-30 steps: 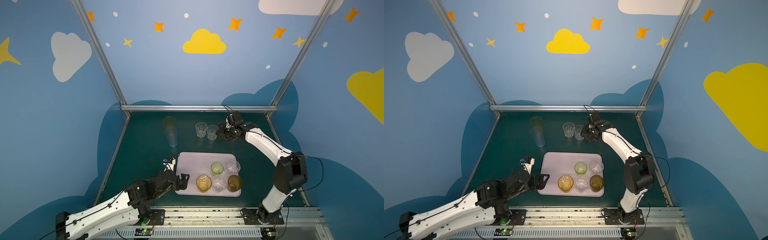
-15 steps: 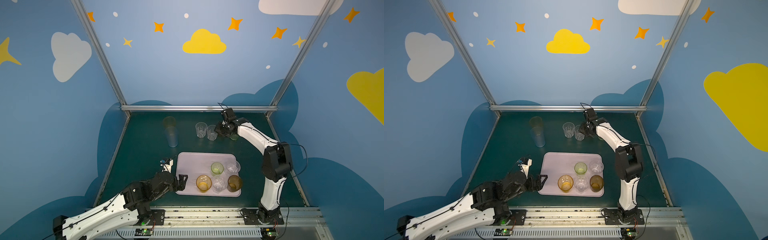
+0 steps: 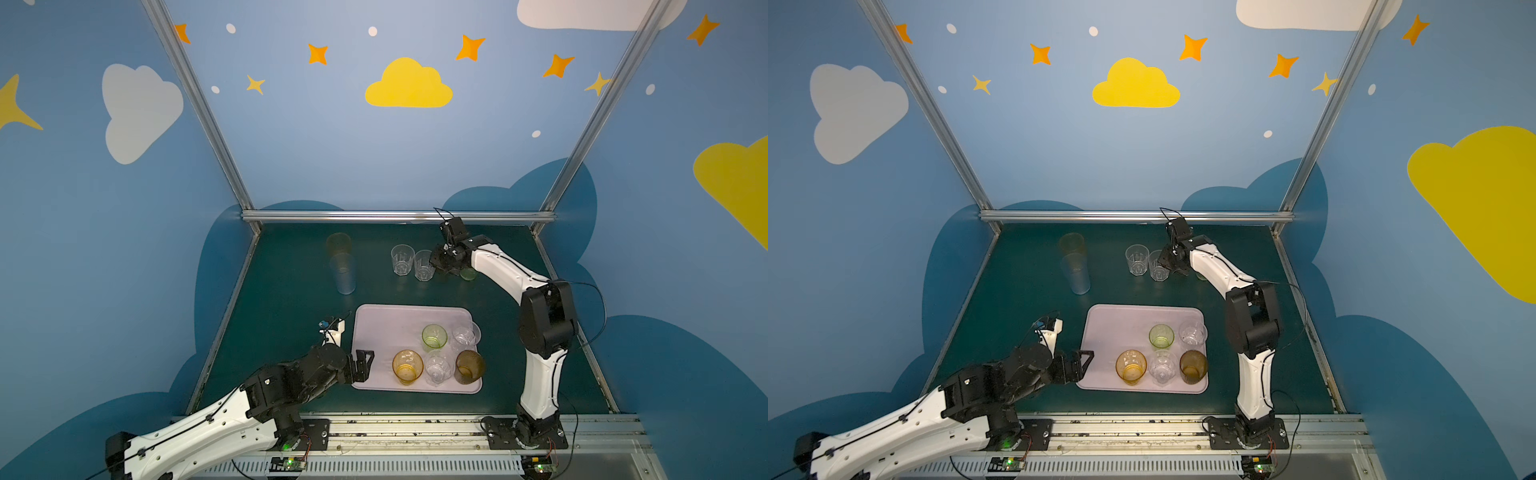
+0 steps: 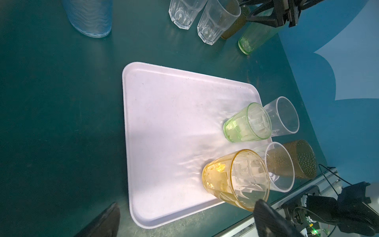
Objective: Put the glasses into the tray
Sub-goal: 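Withdraw the left gripper while the right gripper reaches to the clear glasses, then lower the right gripper into the nearer clear glass and close on its rim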
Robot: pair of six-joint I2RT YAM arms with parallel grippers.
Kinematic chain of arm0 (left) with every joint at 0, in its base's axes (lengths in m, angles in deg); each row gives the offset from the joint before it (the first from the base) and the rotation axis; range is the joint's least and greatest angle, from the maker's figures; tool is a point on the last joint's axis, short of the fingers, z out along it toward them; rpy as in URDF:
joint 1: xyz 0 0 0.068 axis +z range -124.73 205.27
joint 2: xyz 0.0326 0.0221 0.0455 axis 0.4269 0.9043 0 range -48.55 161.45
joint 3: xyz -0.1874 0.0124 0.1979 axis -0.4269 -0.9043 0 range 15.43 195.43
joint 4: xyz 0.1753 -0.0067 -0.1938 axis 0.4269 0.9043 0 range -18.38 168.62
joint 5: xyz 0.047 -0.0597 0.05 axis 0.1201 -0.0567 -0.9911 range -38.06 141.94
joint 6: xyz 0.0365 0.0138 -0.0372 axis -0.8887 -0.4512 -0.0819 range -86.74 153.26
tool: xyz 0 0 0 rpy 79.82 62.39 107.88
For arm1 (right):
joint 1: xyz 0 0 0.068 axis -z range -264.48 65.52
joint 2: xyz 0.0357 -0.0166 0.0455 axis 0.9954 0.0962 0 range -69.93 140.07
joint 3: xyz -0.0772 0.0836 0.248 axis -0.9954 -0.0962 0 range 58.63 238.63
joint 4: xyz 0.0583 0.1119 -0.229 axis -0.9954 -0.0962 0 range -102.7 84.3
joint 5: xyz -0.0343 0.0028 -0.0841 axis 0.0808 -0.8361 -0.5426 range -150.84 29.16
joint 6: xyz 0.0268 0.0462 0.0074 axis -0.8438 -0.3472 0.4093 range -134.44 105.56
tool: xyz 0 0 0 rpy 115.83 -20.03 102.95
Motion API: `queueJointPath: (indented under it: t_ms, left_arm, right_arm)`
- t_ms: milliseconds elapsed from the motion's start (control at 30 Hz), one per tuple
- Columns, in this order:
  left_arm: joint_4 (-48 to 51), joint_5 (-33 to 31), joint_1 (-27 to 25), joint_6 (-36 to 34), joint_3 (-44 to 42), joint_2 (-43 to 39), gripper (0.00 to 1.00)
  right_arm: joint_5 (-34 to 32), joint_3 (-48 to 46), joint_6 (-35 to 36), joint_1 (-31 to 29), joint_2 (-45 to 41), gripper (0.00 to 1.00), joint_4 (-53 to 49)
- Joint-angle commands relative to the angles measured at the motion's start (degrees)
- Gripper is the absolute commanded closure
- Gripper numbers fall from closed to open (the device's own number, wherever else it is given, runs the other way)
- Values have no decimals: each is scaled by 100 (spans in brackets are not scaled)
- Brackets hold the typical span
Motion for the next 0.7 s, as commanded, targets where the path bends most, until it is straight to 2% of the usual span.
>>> queueJointPath:
  t_ms: [0,200,267,333,433,667]
  left_arm:
    - [52,-38,24,58,-86,-23,0]
    - [-1,-55,31,58,-85,63,0]
    - [-19,-47,19,50,-74,103,0]
    - [-19,-49,31,41,-69,135,0]
    - [-28,-53,33,33,-78,187,0]
    - [-98,-27,31,15,-87,267,0]
  right_arm:
    - [8,214,27,27,122,61,-97]
    - [-2,245,55,27,235,64,-124]
    - [-15,244,49,29,274,73,-112]
    - [-10,245,49,22,302,77,-110]
    - [-87,245,65,23,325,93,-102]
    - [-90,333,111,22,408,92,-141]
